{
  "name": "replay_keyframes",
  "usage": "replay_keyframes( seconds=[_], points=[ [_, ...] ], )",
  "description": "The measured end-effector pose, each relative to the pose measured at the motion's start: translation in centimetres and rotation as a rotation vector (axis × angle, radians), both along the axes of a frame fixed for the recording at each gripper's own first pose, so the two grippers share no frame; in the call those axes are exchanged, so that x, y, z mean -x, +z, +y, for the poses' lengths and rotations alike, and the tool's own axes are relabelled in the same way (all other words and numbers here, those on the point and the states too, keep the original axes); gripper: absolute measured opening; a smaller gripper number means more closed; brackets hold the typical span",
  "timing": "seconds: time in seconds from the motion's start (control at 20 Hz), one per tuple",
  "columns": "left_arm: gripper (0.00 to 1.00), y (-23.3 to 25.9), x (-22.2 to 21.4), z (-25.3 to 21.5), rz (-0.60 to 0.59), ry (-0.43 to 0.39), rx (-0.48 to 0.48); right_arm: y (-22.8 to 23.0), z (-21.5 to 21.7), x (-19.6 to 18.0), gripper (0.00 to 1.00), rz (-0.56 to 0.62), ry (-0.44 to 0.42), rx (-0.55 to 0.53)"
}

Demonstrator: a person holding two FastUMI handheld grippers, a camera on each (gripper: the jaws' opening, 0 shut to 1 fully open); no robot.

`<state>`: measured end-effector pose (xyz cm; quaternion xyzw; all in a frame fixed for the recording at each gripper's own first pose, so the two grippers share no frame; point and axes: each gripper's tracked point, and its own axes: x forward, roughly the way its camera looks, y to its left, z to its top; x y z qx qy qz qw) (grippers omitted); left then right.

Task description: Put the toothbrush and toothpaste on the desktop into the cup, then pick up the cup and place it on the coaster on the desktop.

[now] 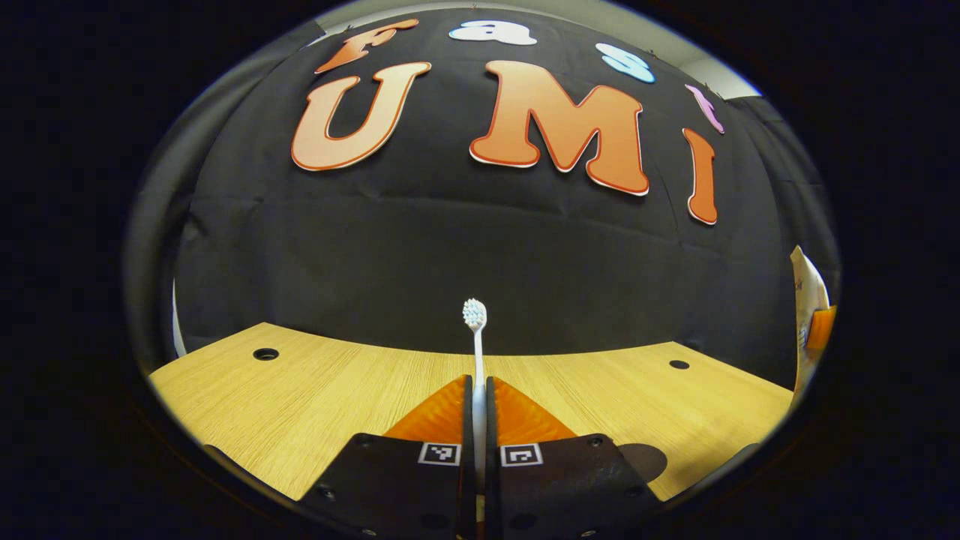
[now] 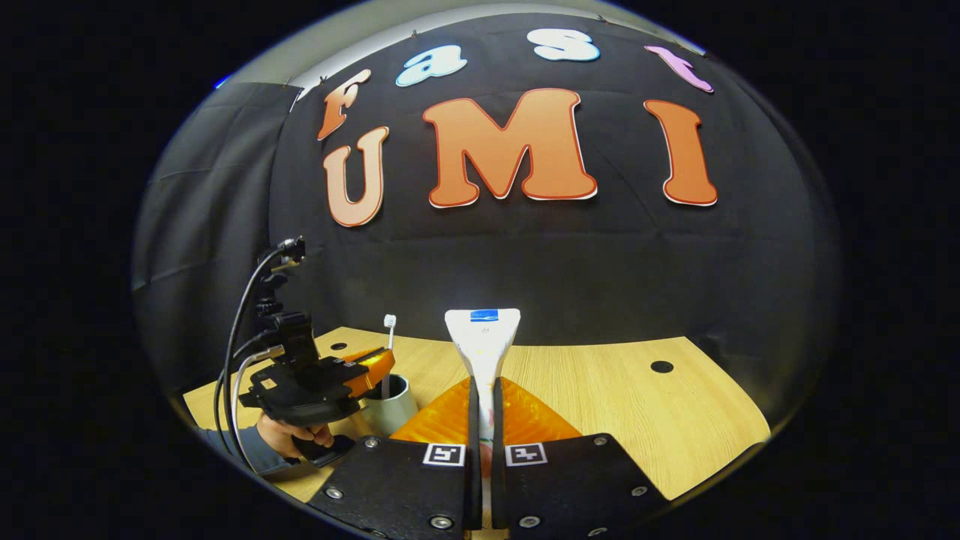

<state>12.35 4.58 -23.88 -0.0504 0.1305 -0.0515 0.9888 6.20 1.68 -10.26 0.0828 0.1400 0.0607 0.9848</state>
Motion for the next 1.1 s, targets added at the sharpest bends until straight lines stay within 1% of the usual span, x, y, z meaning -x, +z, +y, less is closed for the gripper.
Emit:
replay_keyframes(
  seconds=[0.2, 0.35, 0.4, 0.45, 0.5, 0.55, 0.6, 0.65, 0.7, 0.75, 0.8, 0.85, 0.9, 0.95, 1.1],
  points=[
    [0.05, -0.9, 0.4, 0.1, 0.041, -0.017, -0.025, 1.0, -0.1, -0.2, 0.05, -0.025, -0.015, -0.024],
    [0.07, -0.7, 0.7, 0.1, 0.052, -0.024, -0.042, 1.0, 0.1, -0.1, 0.05, -0.023, -0.015, -0.016],
    [0.08, -0.7, 0.9, -0.2, 0.059, -0.035, -0.039, 1.1, 0.1, 0.0, 0.05, -0.026, -0.016, -0.012],
    [0.08, -0.6, 1.4, -0.5, 0.074, -0.054, -0.038, 1.3, 0.1, 0.0, 0.05, -0.028, -0.015, -0.012],
    [0.10, -0.8, 1.6, -0.8, 0.081, -0.074, -0.030, 1.6, 0.2, -0.1, 0.05, -0.029, -0.014, -0.020],
    [0.13, -0.9, 1.9, -0.8, 0.095, -0.078, -0.029, 1.7, 0.4, -0.1, 0.05, -0.031, -0.012, -0.025],
    [0.27, -1.0, 2.1, -0.4, 0.100, -0.075, -0.033, 2.0, 0.5, -0.3, 0.05, -0.037, -0.013, -0.027],
    [0.31, -0.9, 2.4, -0.2, 0.097, -0.078, -0.032, 2.5, 0.6, -0.4, 0.05, -0.043, -0.013, -0.026],
    [0.45, -0.3, 2.7, 0.0, 0.096, -0.080, -0.029, 2.8, 0.7, -0.5, 0.05, -0.050, -0.012, -0.025],
    [0.55, 0.0, 3.0, 0.1, 0.097, -0.084, -0.029, 3.1, 0.9, -0.6, 0.05, -0.057, -0.010, -0.025],
    [0.75, 0.2, 3.4, 0.3, 0.098, -0.083, -0.036, 3.6, 1.0, -0.8, 0.05, -0.065, -0.008, -0.029],
    [0.83, 0.6, 3.8, 0.7, 0.101, -0.074, -0.051, 4.0, 1.2, -1.1, 0.05, -0.073, -0.005, -0.032],
    [0.96, 1.2, 4.1, 1.1, 0.086, -0.068, -0.059, 4.6, 1.6, -1.5, 0.05, -0.083, 0.002, -0.033],
    [0.99, 2.1, 4.6, 1.5, 0.076, -0.067, -0.062, 5.0, 1.8, -1.8, 0.05, -0.093, 0.007, -0.033],
    [0.99, 3.4, 6.3, 2.2, 0.060, -0.073, -0.066, 6.3, 3.3, -2.8, 0.05, -0.120, 0.038, -0.043]
  ],
)
